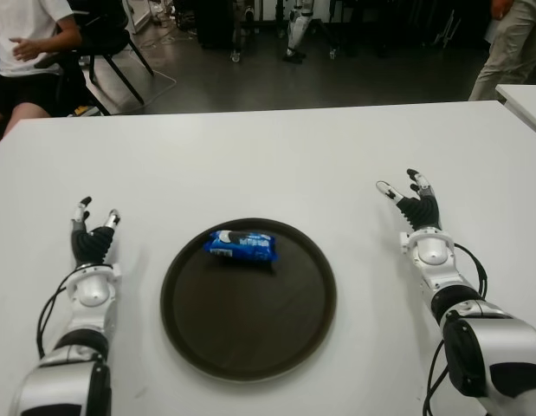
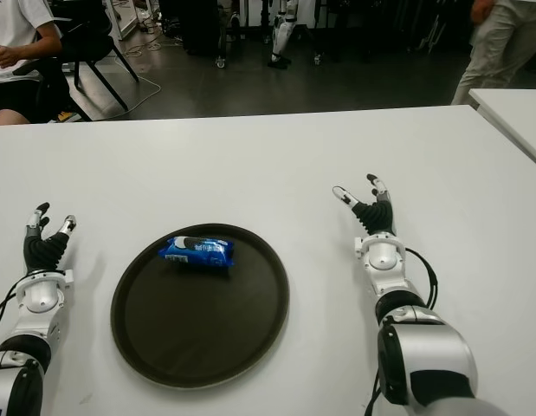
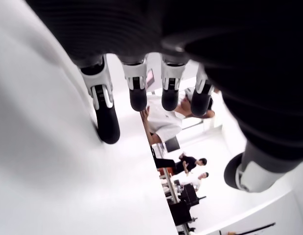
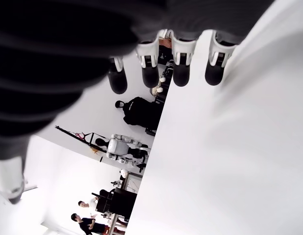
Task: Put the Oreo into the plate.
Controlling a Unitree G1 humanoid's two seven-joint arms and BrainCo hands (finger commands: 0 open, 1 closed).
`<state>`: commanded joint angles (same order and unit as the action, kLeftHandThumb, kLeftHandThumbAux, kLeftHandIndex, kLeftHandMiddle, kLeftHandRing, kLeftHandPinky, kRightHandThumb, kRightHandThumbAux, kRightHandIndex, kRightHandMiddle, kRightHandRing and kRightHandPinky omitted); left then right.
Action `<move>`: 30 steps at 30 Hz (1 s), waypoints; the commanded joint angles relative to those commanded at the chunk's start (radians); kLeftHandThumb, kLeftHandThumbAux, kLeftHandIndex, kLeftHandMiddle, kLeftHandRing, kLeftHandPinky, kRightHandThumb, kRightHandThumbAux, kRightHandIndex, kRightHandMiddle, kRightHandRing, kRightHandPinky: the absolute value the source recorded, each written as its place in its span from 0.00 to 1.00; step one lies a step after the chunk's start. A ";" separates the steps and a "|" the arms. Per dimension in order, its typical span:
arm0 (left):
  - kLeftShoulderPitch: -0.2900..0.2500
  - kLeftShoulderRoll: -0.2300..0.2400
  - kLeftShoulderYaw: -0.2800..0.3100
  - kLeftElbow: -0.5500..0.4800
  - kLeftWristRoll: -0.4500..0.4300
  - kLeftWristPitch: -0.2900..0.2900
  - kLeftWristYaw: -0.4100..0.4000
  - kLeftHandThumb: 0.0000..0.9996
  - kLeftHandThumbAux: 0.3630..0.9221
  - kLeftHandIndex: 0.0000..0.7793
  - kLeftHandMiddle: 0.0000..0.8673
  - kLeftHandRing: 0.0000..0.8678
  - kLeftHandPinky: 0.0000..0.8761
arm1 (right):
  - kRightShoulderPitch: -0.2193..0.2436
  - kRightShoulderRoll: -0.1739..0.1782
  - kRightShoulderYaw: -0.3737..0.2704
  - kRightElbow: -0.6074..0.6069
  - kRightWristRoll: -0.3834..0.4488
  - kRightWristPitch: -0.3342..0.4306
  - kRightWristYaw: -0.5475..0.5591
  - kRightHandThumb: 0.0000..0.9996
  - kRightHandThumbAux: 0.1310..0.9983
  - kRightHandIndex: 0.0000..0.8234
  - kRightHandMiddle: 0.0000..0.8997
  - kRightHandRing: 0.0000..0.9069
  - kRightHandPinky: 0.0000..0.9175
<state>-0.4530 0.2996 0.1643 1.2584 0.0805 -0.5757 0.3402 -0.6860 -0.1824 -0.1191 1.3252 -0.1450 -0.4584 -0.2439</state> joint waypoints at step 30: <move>-0.007 -0.006 0.007 0.000 0.007 -0.007 0.051 0.00 0.40 0.02 0.00 0.00 0.00 | 0.000 0.003 0.009 -0.001 -0.008 -0.036 -0.012 0.00 0.42 0.02 0.00 0.00 0.00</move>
<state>-0.4597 0.2938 0.1714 1.2582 0.0876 -0.5824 0.3913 -0.6857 -0.1797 -0.1098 1.3244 -0.1527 -0.4940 -0.2558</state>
